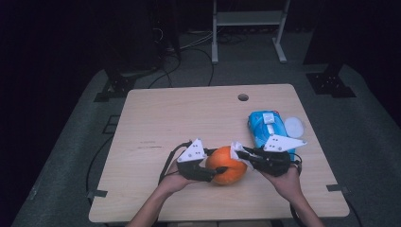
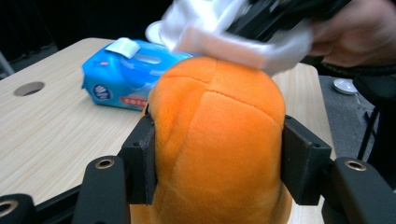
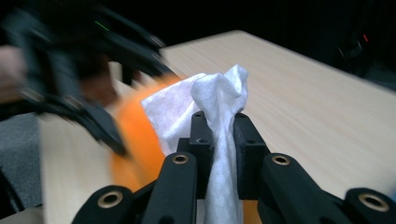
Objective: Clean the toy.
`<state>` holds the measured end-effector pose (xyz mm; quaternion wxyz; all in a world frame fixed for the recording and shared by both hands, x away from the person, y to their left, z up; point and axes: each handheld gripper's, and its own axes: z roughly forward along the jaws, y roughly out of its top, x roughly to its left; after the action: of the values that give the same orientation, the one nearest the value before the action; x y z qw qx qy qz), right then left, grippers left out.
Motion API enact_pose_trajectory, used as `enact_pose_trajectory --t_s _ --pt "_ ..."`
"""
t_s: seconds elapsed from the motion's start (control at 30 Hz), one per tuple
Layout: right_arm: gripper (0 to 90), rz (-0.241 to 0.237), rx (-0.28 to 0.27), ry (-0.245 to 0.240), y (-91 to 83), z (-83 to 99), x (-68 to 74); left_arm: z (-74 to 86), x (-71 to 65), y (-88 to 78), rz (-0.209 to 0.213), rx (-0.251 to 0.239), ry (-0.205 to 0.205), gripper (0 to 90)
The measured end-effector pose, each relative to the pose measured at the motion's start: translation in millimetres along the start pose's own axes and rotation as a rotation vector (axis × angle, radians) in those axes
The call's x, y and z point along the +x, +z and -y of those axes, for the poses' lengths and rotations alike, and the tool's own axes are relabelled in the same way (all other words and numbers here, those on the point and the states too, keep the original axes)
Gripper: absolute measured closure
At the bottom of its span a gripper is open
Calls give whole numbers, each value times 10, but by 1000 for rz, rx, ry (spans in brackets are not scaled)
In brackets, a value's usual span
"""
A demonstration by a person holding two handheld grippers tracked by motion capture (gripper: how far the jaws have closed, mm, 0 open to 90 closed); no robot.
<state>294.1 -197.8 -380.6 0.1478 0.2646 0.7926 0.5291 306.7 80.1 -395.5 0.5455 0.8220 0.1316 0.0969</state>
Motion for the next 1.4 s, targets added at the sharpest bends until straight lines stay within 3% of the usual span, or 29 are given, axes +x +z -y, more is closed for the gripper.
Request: enact_pose_trajectory --t_s 0.07,0.1,0.17,0.27,0.37,0.5,0.57,0.67,0.73,0.8,0.97,1.0,1.07,1.17,1.3,1.4 --pt "798 -2 16 35 36 55 -56 13 -3 29 -13 34 -3 390" --pt "799 2 24 29 53 56 -43 20 -8 51 -16 47 -1 390" --pt "800 3 20 2 65 23 23 39 -7 87 -19 56 -24 387" --pt "800 -61 -16 -19 46 -53 124 45 -13 134 -38 70 -39 381" --pt "799 -45 5 -66 79 -66 186 30 -7 105 -18 69 -42 381" --pt "799 -6 26 -8 76 27 27 6 4 43 -13 50 -61 377" --pt "799 -14 24 37 73 69 -38 6 -2 65 -28 72 -47 376" --pt "798 -41 15 10 82 21 46 35 -22 147 -49 106 -52 366" --pt "798 -73 13 -43 105 -39 160 41 -33 168 -46 96 -66 356" --pt "798 -51 32 -80 130 -57 207 35 -33 158 -46 100 -58 336" --pt "798 -35 48 -14 130 48 36 35 -38 163 23 94 -79 244" --pt "798 -31 50 -6 115 66 8 30 -34 153 50 91 -79 223" --pt "797 -8 60 -1 82 86 -28 25 -28 127 65 65 -66 206" --pt "796 -7 55 18 59 104 -81 51 -1 157 47 54 -61 158" --pt "796 -7 60 6 76 88 -65 190 16 280 36 88 -52 124" --pt "798 10 62 -25 80 70 -24 217 6 279 13 74 -35 209"
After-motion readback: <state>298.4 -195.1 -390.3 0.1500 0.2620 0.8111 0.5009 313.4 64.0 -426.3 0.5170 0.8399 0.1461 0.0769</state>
